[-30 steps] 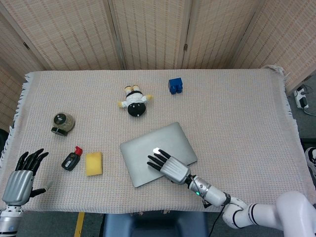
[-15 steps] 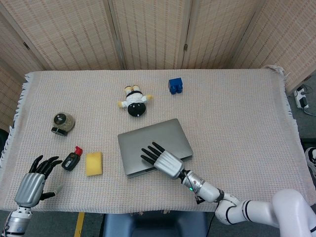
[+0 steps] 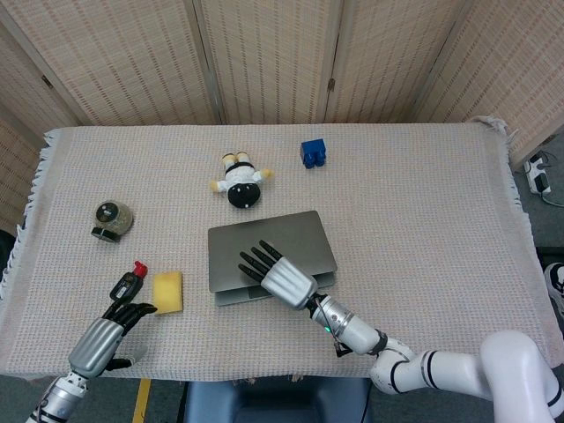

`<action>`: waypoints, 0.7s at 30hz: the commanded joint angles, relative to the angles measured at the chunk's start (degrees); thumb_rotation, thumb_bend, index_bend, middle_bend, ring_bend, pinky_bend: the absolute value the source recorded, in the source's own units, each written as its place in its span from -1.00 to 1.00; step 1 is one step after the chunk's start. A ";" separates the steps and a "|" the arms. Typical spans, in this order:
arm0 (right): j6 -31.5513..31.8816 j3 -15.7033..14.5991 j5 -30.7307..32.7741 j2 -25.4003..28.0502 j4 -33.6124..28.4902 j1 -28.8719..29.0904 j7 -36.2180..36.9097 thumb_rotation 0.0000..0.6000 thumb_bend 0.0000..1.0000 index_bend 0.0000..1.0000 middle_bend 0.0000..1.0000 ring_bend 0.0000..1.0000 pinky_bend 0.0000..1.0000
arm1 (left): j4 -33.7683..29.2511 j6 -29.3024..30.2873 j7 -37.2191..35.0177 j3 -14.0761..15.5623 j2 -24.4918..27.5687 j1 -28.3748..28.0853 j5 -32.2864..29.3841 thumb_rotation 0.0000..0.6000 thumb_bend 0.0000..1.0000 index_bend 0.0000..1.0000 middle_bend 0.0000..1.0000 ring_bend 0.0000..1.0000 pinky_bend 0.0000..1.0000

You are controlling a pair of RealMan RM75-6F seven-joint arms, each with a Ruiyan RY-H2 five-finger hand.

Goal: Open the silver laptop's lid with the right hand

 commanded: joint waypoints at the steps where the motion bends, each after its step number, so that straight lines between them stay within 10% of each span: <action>1: -0.15 0.42 0.89 0.06 -0.15 0.48 -1.06 1.00 0.28 -1.00 -1.00 -1.00 -1.00 | -1.33 -4.30 -1.44 0.52 0.40 -4.77 2.50 1.00 -0.03 -0.69 -0.73 -0.73 -0.92; 21: 0.29 0.97 3.87 -0.35 0.29 2.54 -3.79 1.00 0.28 -1.00 -1.00 -1.00 -1.00 | -5.57 -24.72 -2.17 -3.66 -2.80 -18.53 -7.37 1.00 0.13 -1.00 -1.00 -1.00 -1.00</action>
